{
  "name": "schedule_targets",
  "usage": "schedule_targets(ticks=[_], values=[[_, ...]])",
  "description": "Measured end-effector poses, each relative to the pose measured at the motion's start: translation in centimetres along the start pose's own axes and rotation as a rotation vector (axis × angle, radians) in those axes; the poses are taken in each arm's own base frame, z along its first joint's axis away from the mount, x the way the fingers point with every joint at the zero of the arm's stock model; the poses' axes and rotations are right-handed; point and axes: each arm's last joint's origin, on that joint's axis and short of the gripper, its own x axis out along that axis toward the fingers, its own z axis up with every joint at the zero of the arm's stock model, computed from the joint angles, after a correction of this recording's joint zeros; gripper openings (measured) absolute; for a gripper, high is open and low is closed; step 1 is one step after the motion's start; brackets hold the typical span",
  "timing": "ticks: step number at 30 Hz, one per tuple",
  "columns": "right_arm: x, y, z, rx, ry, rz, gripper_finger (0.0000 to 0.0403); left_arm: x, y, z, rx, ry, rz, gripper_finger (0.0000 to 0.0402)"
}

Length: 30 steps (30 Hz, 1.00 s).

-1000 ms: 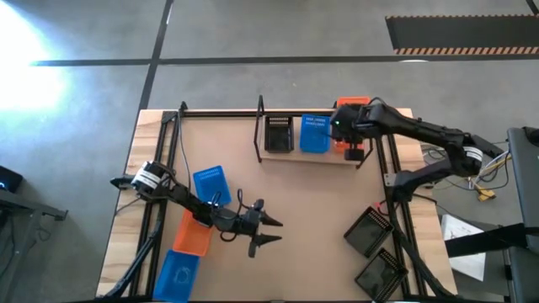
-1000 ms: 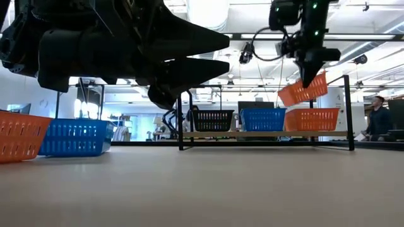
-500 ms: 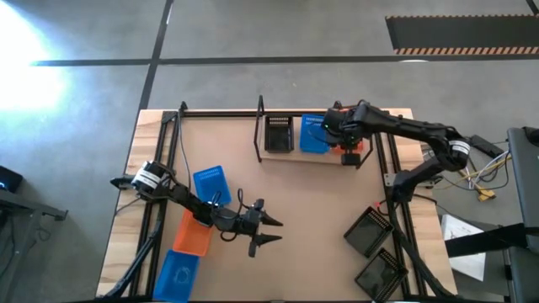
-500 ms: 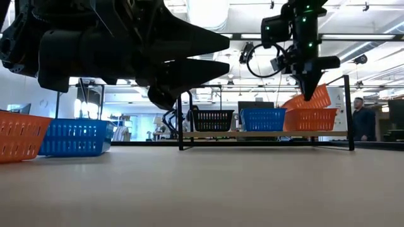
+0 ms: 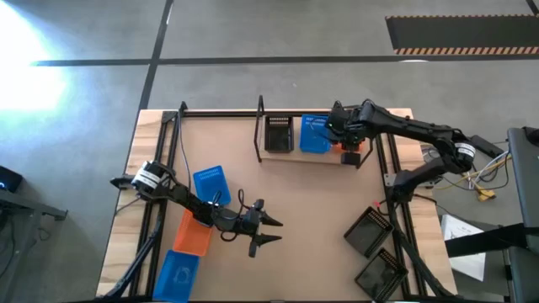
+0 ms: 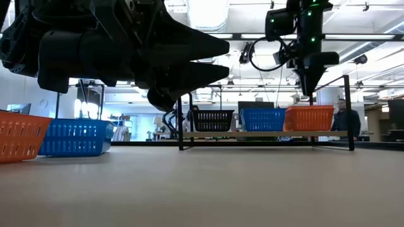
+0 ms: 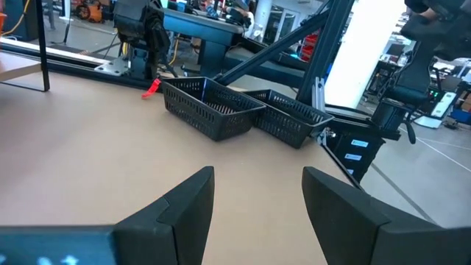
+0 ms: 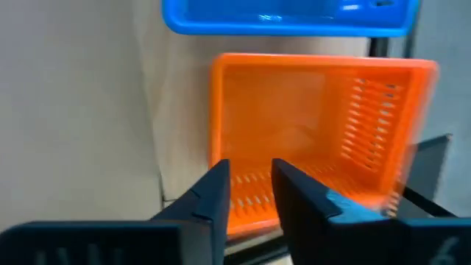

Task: Stack baskets on shelf by color
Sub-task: Stack the top orange basket on top of the orange basket on the shelf, then stack the top blue basket on top of the blue basket on the shelf

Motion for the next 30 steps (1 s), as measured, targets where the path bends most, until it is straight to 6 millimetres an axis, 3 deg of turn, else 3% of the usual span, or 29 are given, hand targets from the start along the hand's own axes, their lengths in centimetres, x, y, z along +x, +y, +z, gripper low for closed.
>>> schedule_targets(ticks=[7,13,18,24,30], values=[[-0.3,0.3,-1.1,0.079,-0.004,-0.04,0.0131,0.0,0.0,-0.1,0.002,0.006,0.002,0.0191],[0.4,2.5,-1.7,0.186,-0.056,0.133,0.0123,-0.1,-0.2,-0.1,0.045,0.005,-0.006,0.0191],[1.0,5.3,-1.9,0.18,-0.13,0.16,0.011,-0.1,-1.7,0.2,0.179,-0.03,-0.051,0.0191],[1.9,9.9,-0.8,0.194,-0.395,0.206,0.0093,-0.5,-3.9,1.3,0.297,-0.074,-0.053,0.0191],[3.3,15.7,0.4,0.156,-0.668,0.284,0.0091,-2.0,-4.0,3.7,0.312,0.132,0.09,0.0191]])
